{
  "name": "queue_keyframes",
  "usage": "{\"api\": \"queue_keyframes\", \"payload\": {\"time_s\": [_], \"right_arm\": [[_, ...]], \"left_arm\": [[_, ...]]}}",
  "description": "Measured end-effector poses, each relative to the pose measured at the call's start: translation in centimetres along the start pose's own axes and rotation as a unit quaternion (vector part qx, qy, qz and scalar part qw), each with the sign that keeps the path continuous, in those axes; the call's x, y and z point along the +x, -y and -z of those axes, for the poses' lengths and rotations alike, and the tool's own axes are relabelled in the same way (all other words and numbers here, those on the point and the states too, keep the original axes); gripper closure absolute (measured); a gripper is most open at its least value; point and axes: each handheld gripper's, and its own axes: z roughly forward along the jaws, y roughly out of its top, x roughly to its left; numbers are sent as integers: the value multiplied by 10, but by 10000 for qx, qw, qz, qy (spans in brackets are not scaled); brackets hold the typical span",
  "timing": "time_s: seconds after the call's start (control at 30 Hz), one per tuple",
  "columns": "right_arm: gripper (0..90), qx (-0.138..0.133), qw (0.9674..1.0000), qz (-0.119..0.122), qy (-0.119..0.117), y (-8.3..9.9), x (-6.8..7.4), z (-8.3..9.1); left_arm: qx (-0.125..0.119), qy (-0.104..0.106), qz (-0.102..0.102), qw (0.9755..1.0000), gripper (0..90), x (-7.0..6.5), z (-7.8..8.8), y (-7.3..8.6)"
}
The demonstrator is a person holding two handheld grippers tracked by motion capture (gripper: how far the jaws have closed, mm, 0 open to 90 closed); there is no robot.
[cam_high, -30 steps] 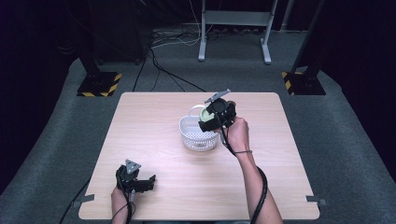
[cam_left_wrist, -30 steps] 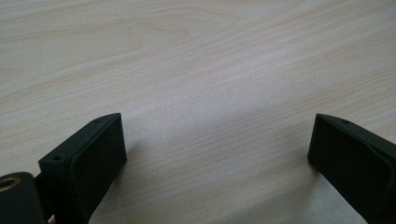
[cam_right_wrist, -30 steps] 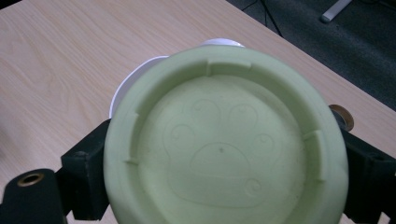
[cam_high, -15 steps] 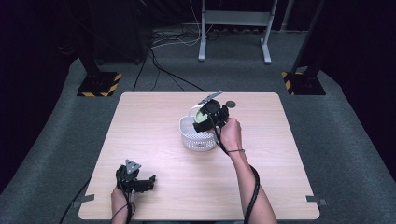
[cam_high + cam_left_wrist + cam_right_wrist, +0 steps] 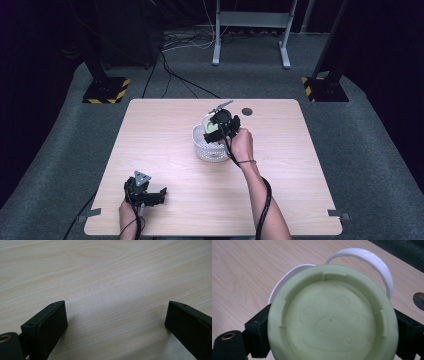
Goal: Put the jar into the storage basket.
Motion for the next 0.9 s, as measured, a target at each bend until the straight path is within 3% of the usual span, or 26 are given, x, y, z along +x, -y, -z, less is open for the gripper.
{"api": "queue_keyframes", "payload": {"time_s": [0.9], "right_arm": [[108,353,9987,-365,-72,12,-5,-40]], "left_arm": [[3,7,-5,10000,38,0,0,0]]}}
